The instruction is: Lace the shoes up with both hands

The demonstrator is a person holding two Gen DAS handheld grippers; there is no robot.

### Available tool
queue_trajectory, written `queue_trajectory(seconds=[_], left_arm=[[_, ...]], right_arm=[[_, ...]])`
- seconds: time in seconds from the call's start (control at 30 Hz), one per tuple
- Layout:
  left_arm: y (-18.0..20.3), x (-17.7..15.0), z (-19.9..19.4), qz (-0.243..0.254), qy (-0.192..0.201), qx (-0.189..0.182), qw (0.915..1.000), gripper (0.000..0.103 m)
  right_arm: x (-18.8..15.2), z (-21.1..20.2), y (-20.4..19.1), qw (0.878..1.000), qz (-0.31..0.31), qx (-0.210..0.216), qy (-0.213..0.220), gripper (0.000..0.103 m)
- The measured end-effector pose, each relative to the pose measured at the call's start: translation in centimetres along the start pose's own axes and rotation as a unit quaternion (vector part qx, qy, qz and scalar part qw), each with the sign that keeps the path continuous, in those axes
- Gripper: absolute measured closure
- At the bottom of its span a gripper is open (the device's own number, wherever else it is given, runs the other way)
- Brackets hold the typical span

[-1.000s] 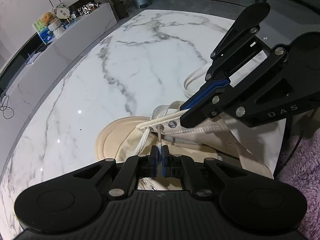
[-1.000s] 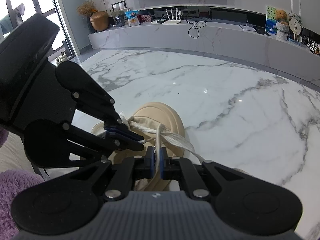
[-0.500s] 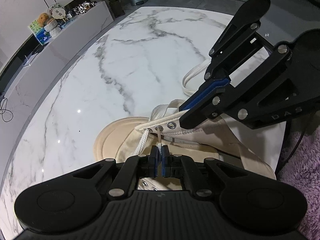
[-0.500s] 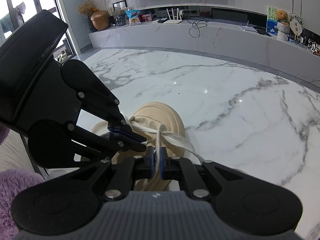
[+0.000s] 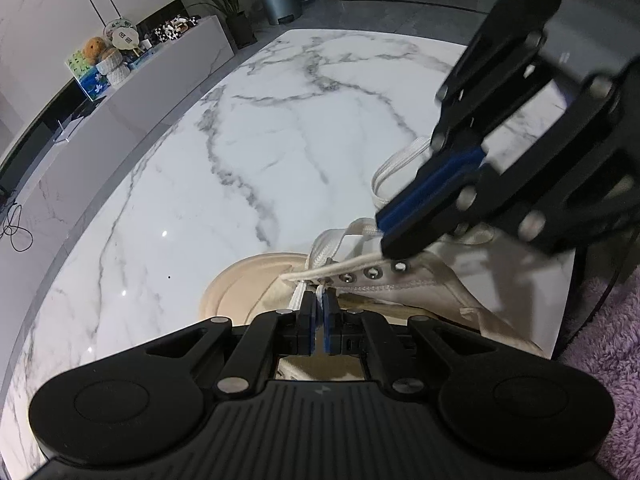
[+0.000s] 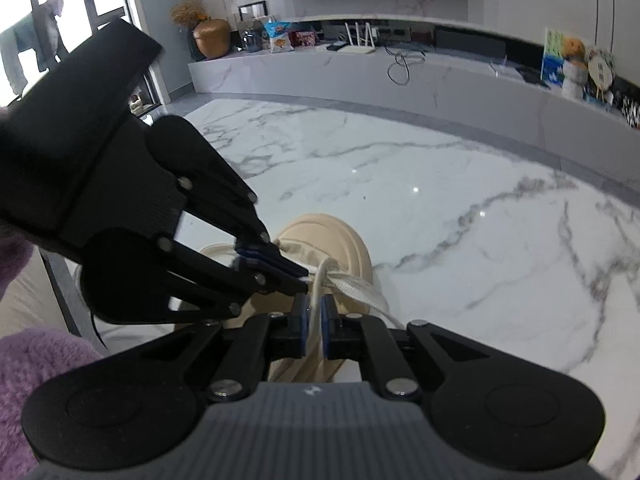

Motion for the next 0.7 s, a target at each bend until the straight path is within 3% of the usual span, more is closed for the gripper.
queue_trajectory(seconds=[0.17, 0.3, 0.5, 0.7], left_arm=[[0.1, 0.3, 0.2, 0.004, 0.003, 0.0, 1.0, 0.101], [0.1, 0.3, 0.3, 0.007, 0.002, 0.0, 1.0, 0.101], [-0.2, 0.3, 0.3, 0.008, 0.004, -0.006, 0.9999, 0.101], [-0.4, 0.3, 0.4, 0.01, 0.007, -0.011, 0.9999, 0.101]], right_arm=[[0.2, -0.1, 0.6, 0.998, -0.048, -0.026, -0.001, 0.094], [0.1, 1.2, -0.3, 0.993, -0.119, -0.005, 0.003, 0.094], [-0.1, 3.2, -1.5, 0.972, -0.235, -0.012, 0.012, 0.094], [0.2, 3.5, -1.3, 0.96, -0.28, 0.006, 0.013, 0.076]])
Point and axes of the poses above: each gripper's, at about its wrist camera, not at the fingertips, and z roughly the way its jaws point, y to its right, x to its top, the point moved 8 cm from there along z, roughly the way its jaws point, and after that the axes turned 12 degrees about -x, right-handed, at the moved point
